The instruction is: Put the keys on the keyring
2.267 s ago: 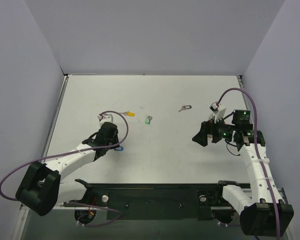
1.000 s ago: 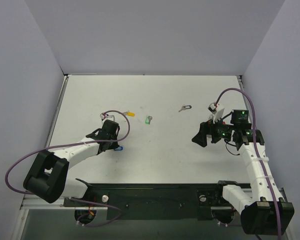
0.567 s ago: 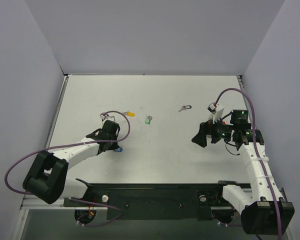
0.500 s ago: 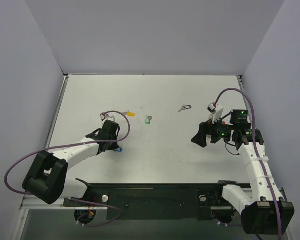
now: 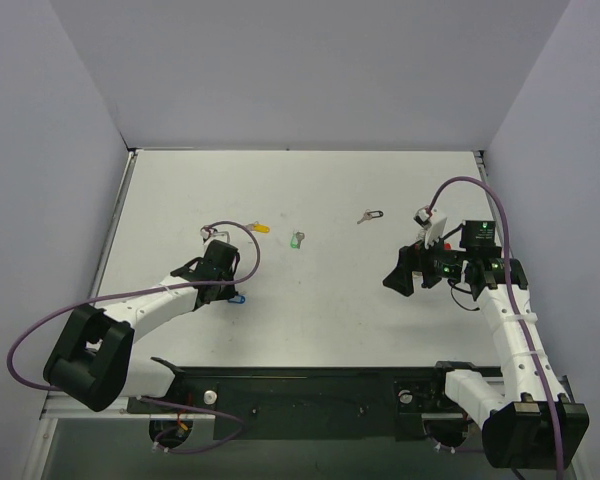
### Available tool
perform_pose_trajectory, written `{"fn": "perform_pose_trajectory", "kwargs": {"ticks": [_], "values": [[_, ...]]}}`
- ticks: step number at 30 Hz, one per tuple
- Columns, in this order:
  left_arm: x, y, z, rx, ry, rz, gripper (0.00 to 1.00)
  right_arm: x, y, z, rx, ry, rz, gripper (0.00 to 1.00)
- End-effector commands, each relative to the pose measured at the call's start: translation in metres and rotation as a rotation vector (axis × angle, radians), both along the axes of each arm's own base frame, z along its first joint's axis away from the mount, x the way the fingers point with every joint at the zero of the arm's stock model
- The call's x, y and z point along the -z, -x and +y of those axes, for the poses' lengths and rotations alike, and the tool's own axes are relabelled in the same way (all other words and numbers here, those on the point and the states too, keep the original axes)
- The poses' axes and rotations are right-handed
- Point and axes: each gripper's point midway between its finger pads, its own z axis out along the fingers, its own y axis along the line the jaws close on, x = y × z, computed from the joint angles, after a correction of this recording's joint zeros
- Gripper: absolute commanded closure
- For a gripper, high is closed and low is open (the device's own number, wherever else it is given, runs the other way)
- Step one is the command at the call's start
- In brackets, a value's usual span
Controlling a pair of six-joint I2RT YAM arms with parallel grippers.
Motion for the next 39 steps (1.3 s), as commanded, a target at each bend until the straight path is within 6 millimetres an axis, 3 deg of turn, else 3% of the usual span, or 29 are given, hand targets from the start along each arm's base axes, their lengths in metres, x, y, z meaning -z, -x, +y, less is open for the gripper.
{"fn": "perform_pose_trajectory", "kwargs": {"ticks": [1, 20, 25, 29, 31, 34, 35, 36, 39], "values": [[-0.020, -0.014, -0.005, -0.012, 0.018, -0.059, 0.76, -0.002, 0.002, 0.003, -0.027, -0.001, -0.003, 0.05], [-0.016, -0.012, -0.006, -0.010, 0.018, -0.047, 0.80, -0.001, 0.003, 0.004, -0.032, -0.001, 0.000, 0.05], [-0.015, -0.011, -0.006, -0.005, 0.018, -0.042, 0.98, -0.001, 0.003, 0.004, -0.034, -0.001, -0.001, 0.06], [-0.022, -0.014, -0.009, 0.011, 0.034, -0.060, 1.00, -0.001, 0.003, 0.004, -0.035, 0.000, -0.001, 0.05], [-0.033, -0.016, -0.023, 0.067, 0.085, -0.095, 1.00, -0.001, 0.004, 0.004, -0.037, 0.001, -0.001, 0.06], [-0.058, -0.010, -0.060, 0.248, 0.216, -0.174, 1.00, -0.001, 0.005, 0.005, -0.059, -0.001, -0.005, 0.05], [-0.081, -0.013, -0.077, 0.315, 0.275, -0.263, 1.00, 0.000, 0.008, 0.007, -0.071, -0.001, 0.000, 0.06], [-0.087, -0.004, -0.091, 0.404, 0.319, -0.279, 1.00, 0.000, 0.009, 0.007, -0.091, 0.005, -0.013, 0.06], [-0.144, 0.011, -0.139, 0.647, 0.426, -0.505, 1.00, 0.002, 0.020, 0.015, -0.184, 0.018, -0.026, 0.07]]}}
